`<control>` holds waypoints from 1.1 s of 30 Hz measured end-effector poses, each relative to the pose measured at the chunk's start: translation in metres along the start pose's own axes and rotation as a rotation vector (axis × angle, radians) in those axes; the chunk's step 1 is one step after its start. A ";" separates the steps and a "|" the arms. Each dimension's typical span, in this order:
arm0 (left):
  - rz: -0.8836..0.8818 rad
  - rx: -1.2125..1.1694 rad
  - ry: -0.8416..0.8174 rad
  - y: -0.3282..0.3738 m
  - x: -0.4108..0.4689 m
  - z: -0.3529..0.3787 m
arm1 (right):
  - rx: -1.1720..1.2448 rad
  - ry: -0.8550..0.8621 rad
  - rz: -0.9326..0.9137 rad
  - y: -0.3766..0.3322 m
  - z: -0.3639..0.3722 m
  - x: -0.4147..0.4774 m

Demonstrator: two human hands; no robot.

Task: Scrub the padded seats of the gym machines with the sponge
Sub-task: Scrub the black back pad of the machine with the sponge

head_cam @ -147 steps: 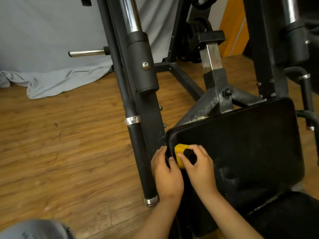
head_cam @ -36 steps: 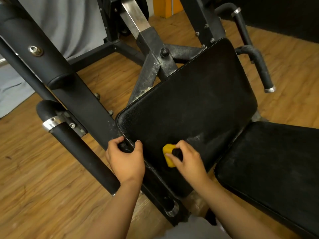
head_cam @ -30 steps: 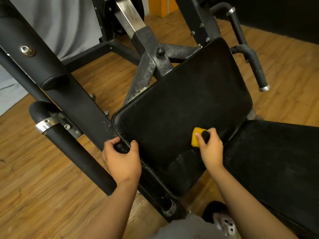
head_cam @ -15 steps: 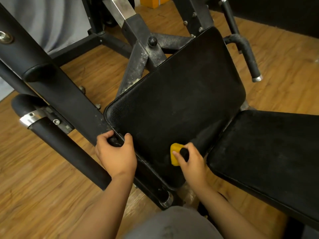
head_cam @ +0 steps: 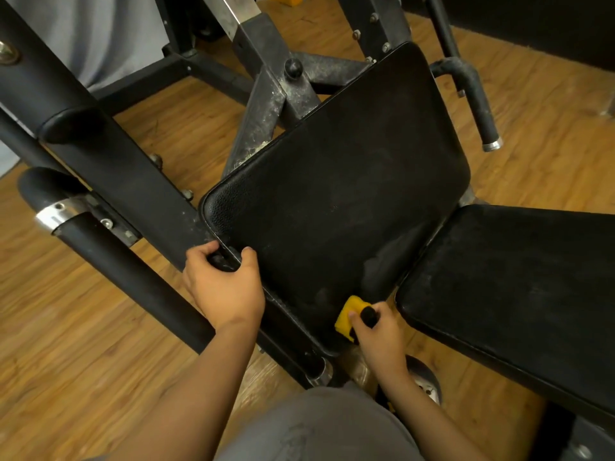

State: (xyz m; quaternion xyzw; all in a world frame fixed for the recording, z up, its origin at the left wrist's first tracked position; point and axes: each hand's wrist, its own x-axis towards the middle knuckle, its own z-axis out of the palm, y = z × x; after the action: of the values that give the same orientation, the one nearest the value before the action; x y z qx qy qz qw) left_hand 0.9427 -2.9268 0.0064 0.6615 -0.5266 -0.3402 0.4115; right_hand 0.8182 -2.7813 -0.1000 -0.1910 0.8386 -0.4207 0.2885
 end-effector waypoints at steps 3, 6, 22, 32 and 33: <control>0.011 0.004 0.017 0.000 -0.001 0.000 | 0.022 -0.063 0.008 -0.013 0.005 -0.002; -0.006 0.001 0.013 0.002 -0.001 0.001 | 0.068 -0.101 -0.093 -0.047 0.011 0.001; -0.025 -0.012 0.026 -0.002 0.002 0.003 | 0.025 -0.256 -0.073 0.012 0.003 -0.016; -0.017 0.028 0.048 -0.001 0.001 0.003 | 0.180 -0.303 -0.351 -0.090 0.033 -0.001; -0.017 0.035 0.046 -0.001 0.001 0.003 | 0.176 -0.304 -0.361 -0.088 0.034 -0.003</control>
State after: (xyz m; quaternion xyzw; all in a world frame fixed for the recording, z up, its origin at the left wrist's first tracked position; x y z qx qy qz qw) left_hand 0.9402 -2.9285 0.0043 0.6806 -0.5173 -0.3191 0.4092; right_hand 0.8492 -2.8508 -0.0436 -0.3729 0.6981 -0.5031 0.3471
